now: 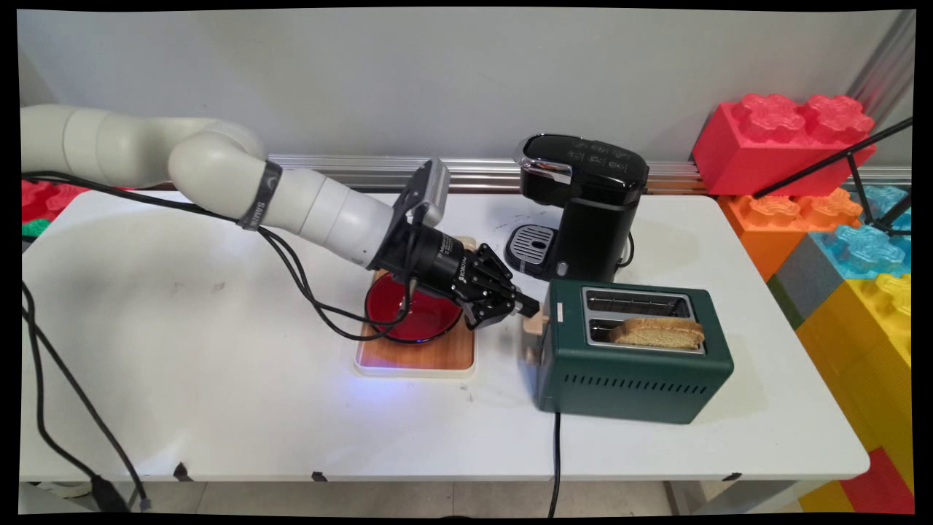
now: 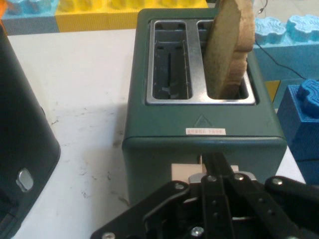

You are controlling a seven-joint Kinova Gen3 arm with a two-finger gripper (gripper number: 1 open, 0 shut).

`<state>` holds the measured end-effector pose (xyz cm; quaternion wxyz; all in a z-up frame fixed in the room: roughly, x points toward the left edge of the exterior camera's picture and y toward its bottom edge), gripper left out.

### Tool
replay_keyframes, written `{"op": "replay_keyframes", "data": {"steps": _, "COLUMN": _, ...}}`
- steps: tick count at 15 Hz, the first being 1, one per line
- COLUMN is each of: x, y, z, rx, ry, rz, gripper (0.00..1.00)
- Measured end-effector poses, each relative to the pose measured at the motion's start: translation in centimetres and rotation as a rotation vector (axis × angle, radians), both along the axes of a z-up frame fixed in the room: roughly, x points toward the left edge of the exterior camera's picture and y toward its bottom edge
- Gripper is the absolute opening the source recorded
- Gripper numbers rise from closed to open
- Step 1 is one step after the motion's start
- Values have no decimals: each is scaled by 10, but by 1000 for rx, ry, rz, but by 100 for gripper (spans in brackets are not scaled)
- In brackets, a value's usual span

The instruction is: Press the toaster switch

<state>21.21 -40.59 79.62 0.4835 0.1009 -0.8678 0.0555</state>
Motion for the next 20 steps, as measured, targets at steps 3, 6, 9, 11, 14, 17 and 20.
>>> {"op": "replay_keyframes", "data": {"steps": 3, "x": -4, "y": -2, "z": -6, "rx": 3, "ry": -4, "rz": 7, "gripper": 0}}
{"op": "replay_keyframes", "data": {"steps": 6, "x": -7, "y": -4, "z": -12, "rx": 6, "ry": -10, "rz": 11, "gripper": 0}}
{"op": "replay_keyframes", "data": {"steps": 9, "x": -7, "y": -4, "z": -19, "rx": 11, "ry": -20, "rz": 12, "gripper": 0}}
{"op": "replay_keyframes", "data": {"steps": 11, "x": -7, "y": -4, "z": -23, "rx": 15, "ry": -27, "rz": 13, "gripper": 0}}
{"op": "replay_keyframes", "data": {"steps": 14, "x": -7, "y": -4, "z": -27, "rx": 20, "ry": -33, "rz": 12, "gripper": 0}}
{"op": "replay_keyframes", "data": {"steps": 17, "x": -7, "y": -4, "z": -31, "rx": 24, "ry": -39, "rz": 11, "gripper": 0}}
{"op": "replay_keyframes", "data": {"steps": 20, "x": -8, "y": -4, "z": -36, "rx": 30, "ry": -45, "rz": 9, "gripper": 0}}
